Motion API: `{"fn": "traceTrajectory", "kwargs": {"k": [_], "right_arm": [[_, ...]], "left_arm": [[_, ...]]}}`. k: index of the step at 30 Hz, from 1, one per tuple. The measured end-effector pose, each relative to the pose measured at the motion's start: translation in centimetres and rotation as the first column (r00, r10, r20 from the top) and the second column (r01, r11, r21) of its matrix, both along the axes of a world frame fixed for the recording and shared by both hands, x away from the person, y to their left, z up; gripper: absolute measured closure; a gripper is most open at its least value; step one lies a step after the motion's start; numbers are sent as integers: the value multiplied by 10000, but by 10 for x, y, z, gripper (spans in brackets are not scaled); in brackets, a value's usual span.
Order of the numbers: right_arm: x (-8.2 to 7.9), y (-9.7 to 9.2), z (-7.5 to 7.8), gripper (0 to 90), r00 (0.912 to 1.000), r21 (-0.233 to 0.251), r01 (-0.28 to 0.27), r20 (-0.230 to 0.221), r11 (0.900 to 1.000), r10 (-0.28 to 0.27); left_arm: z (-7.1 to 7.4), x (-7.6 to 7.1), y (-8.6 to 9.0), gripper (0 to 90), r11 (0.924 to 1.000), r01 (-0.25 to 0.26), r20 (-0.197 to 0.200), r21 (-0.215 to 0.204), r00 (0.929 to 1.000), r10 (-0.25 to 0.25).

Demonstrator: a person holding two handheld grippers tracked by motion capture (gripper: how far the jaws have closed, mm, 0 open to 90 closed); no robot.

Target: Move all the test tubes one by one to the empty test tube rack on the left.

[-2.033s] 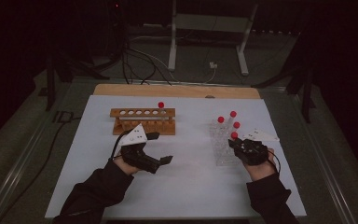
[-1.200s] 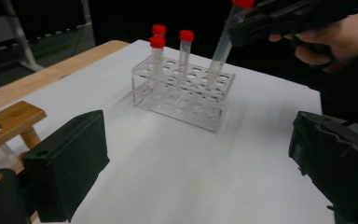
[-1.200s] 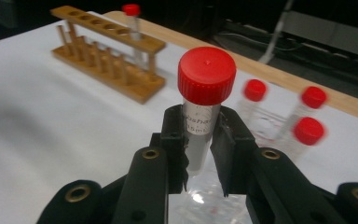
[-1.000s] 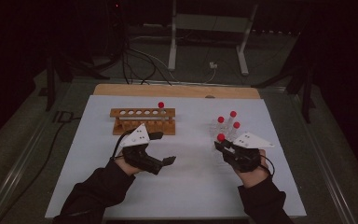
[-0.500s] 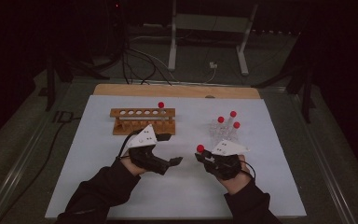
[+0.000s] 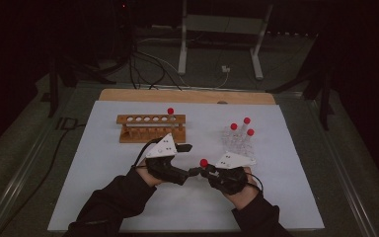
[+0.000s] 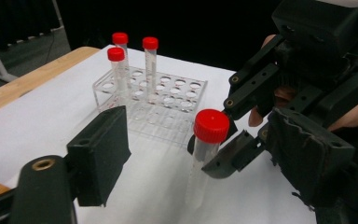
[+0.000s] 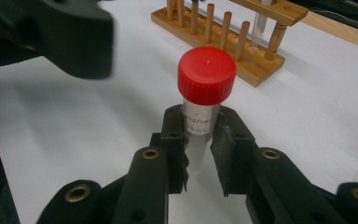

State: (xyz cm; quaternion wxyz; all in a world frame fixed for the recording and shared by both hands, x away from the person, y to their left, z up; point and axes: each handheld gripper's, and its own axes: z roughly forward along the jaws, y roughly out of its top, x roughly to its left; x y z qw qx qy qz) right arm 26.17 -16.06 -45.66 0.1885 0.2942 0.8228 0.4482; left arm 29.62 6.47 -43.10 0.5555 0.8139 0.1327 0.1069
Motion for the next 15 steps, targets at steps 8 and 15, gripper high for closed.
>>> {"fn": "traceTrajectory", "kwargs": {"k": [8,15], "right_arm": [[-2,2,0,754,9999,-24,-113,-33,9999,113],[-2,1,1,754,9999,12,-104,-13,9999,104]], "left_arm": [[-5,0,-9,363,9998,99,52,191,9999,-100],[-8,2,-13,514,9995,112,84,305,9999,-115]]}}
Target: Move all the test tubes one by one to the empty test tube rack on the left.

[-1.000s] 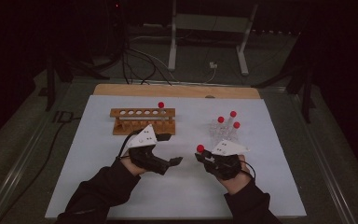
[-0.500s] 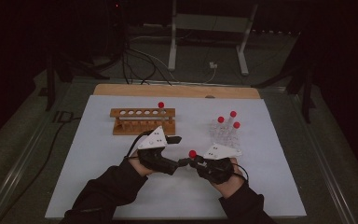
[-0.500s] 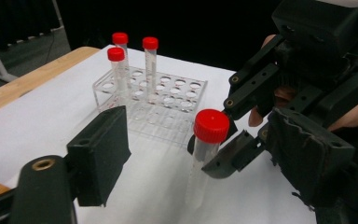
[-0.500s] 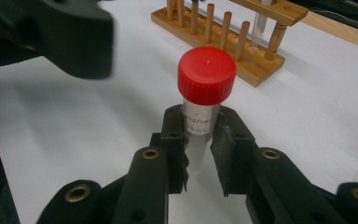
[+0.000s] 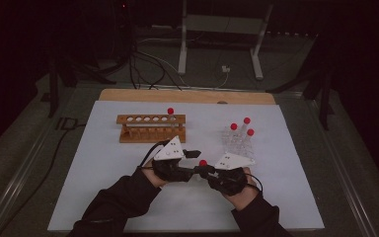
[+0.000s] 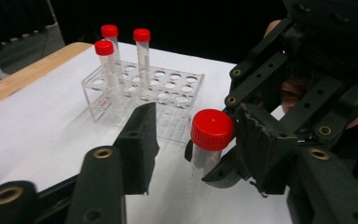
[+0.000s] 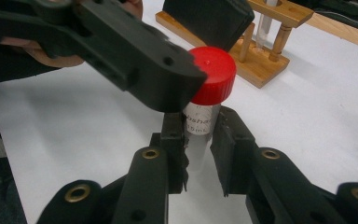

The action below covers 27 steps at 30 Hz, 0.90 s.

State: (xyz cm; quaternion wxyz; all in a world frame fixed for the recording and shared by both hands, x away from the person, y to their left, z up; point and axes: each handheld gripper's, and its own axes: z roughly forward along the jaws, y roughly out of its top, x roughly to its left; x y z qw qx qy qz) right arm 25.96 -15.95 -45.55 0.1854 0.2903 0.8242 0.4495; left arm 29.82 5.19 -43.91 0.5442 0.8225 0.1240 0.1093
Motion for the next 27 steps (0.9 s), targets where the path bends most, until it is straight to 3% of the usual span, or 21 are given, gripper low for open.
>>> {"fn": "traceTrajectory", "kwargs": {"k": [14,22,27], "right_arm": [[0,0,0,753,10000,-37,0,-48,10000,0],[0,-1,0,745,10000,65,-13,26,10000,13],[0,-3,1,580,10000,164,-14,36,9999,13]], "left_arm": [[-3,0,-6,703,9992,390,-23,26,9992,-390],[-1,0,-5,718,9992,392,74,14,9992,-392],[1,3,2,719,9999,131,121,43,9998,-132]]}}
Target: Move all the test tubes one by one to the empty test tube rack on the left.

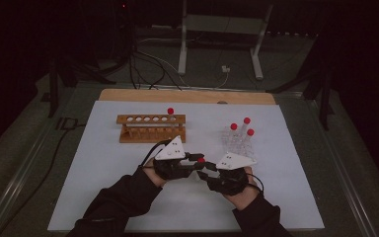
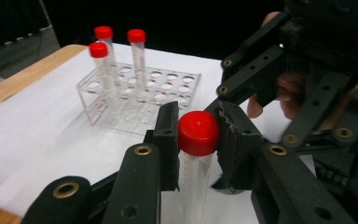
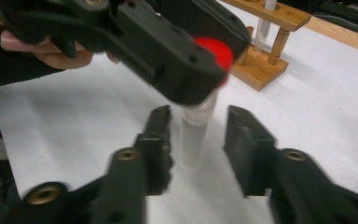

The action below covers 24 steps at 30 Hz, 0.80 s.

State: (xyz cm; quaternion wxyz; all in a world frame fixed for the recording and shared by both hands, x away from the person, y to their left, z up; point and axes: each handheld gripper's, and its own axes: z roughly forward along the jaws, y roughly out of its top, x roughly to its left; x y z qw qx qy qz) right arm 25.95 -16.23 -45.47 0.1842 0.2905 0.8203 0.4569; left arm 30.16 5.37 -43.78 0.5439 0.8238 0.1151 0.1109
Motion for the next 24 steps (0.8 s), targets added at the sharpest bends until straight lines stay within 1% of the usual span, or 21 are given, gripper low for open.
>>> {"fn": "traceTrajectory", "kwargs": {"k": [2,3,5,9,11,13,15,17,21,24], "right_arm": [[0,-1,1,528,10000,77,35,-1,10000,-35],[0,-2,1,517,10000,92,70,5,9999,-70],[0,-4,2,471,9999,123,120,88,9999,-121],[0,-10,3,388,9996,433,264,81,9987,-268],[0,-13,5,344,9993,496,365,99,9981,-371],[0,-15,6,279,9985,502,511,156,9974,-519],[0,-17,7,234,9980,616,584,213,9964,-598],[0,-18,7,158,9981,602,560,218,9966,-574],[-1,-20,8,124,9978,652,531,366,9965,-555],[-2,-22,9,93,9981,824,448,396,9956,-481]], "left_arm": [[1,1,4,719,9998,-174,10,-22,9998,174],[2,2,7,719,9997,-232,24,-21,9997,232],[3,3,11,719,9993,-377,100,-11,9992,377],[7,6,22,719,9979,-643,157,-120,9978,645],[8,8,27,719,9959,-885,203,-165,9958,888],[10,10,32,719,9937,-1094,254,-234,9936,1100],[12,13,36,719,9916,-1274,303,-205,9913,1279],[14,15,41,719,9895,-1432,342,-206,9890,1438],[19,20,49,719,9840,-1768,410,-210,9833,1775],[22,24,55,719,9795,-1996,453,-259,9786,2006]]}}
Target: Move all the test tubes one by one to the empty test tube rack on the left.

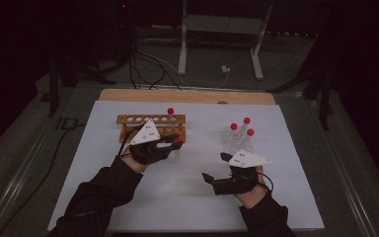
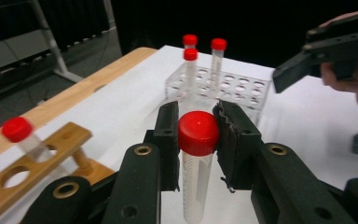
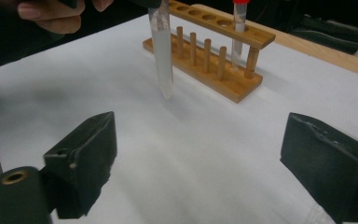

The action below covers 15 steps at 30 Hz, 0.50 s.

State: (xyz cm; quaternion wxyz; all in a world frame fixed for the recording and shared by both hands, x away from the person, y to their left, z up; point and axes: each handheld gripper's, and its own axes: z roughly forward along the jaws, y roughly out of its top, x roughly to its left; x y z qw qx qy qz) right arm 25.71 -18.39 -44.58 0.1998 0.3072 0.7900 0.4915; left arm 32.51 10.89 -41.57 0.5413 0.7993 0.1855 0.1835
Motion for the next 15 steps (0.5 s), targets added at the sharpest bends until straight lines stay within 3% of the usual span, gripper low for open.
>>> {"fn": "traceTrajectory", "kwargs": {"k": [3,8,15], "right_arm": [[0,-2,1,28,9996,246,-281,-79,9993,283],[-3,-3,4,15,9995,264,-151,282,9995,143],[-4,-4,5,0,9986,502,-340,419,9982,319]], "left_arm": [[3,4,5,719,9996,-269,53,-27,9996,269],[10,14,13,719,9977,-674,124,-124,9976,675],[19,29,17,719,9921,-1246,232,-155,9919,1249]]}}
